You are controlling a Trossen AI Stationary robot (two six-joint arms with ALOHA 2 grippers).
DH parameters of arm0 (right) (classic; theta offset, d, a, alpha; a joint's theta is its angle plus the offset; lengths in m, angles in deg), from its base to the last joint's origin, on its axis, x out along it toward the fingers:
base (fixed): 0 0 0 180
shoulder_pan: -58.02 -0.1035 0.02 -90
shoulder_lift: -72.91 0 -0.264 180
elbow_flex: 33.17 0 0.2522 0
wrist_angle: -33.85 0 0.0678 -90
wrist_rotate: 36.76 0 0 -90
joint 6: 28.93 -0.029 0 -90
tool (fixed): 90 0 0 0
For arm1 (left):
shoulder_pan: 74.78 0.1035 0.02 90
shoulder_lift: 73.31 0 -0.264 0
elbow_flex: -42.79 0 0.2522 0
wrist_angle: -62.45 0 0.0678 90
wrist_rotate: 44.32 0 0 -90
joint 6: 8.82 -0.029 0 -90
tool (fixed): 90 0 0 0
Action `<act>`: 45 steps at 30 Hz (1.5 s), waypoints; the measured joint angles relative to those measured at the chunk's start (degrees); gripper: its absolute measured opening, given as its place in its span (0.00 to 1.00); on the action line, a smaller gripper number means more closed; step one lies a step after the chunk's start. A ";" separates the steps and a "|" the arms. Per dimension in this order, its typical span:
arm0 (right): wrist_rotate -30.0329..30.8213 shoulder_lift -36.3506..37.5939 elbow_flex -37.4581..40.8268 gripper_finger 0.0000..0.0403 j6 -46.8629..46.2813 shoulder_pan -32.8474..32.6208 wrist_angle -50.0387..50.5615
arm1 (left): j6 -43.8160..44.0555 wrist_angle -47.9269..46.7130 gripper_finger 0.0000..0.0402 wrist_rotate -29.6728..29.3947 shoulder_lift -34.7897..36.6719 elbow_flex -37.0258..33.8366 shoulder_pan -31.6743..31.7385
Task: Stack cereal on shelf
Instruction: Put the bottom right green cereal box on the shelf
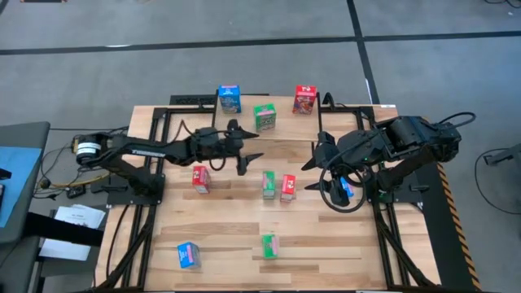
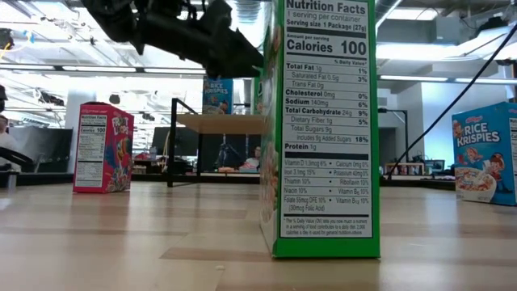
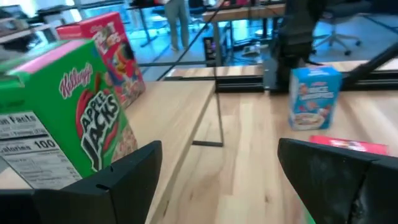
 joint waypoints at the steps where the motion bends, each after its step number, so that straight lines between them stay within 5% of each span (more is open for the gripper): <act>1: 0.00 0.00 0.00 0.69 -0.01 0.00 0.03 | 0.06 0.76 0.78 -1.04 -0.84 0.00 -0.14; 16: 0.00 0.00 0.03 0.69 -0.02 0.00 1.32 | 3.55 2.87 0.78 -5.62 -3.87 0.00 1.10; 36: 0.00 0.00 0.04 0.69 -0.01 0.00 1.27 | 8.48 4.56 0.77 0.84 -3.84 0.01 0.20; 40: 0.00 0.00 0.03 0.69 -0.01 0.01 1.27 | 8.58 3.44 0.77 -1.11 -3.80 4.23 -2.92; 45: 0.00 0.00 0.03 0.69 0.02 0.02 1.27 | 4.92 -9.67 0.77 -1.15 -4.32 13.79 -3.45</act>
